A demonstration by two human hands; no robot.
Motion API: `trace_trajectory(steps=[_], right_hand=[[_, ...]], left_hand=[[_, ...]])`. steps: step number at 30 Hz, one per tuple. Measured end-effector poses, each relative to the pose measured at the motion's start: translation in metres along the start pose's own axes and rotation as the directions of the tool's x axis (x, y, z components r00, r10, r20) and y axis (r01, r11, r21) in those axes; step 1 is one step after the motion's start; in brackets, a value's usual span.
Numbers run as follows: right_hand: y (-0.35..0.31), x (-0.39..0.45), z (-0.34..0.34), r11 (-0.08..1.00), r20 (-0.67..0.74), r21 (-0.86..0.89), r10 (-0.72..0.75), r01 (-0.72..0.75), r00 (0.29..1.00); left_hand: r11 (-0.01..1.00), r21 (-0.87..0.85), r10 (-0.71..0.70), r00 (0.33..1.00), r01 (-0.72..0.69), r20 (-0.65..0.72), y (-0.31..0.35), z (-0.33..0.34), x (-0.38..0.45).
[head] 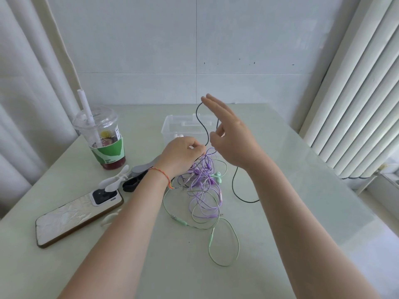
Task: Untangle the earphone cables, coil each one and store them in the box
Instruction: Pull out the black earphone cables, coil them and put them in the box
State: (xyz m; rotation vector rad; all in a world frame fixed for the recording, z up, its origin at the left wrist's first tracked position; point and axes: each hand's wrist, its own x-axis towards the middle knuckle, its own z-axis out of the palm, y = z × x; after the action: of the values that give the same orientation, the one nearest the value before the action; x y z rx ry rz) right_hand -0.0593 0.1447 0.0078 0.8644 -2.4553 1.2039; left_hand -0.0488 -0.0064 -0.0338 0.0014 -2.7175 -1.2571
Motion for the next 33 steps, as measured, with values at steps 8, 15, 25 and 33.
trace_trajectory(steps=[8,15,25,33], right_hand=[[0.001,-0.003,0.004,0.985,0.242,-0.026,0.174,-0.173,0.955],[0.017,0.009,-0.011,0.975,-0.259,-0.033,0.204,-0.220,0.944],[0.042,0.004,-0.030,0.843,-0.437,0.056,0.502,-0.535,0.746],[0.017,0.004,-0.014,0.964,-0.126,-0.091,0.236,-0.249,0.963]], left_hand=[[0.957,-0.290,-0.021,1.000,0.025,0.018,0.007,-0.010,-0.004],[0.950,-0.305,0.037,0.994,-0.066,-0.101,-0.002,-0.013,-0.001],[0.987,-0.158,-0.033,0.958,-0.013,-0.284,-0.021,-0.013,0.006],[0.955,-0.294,-0.018,0.981,-0.040,-0.194,0.000,-0.013,-0.002]])
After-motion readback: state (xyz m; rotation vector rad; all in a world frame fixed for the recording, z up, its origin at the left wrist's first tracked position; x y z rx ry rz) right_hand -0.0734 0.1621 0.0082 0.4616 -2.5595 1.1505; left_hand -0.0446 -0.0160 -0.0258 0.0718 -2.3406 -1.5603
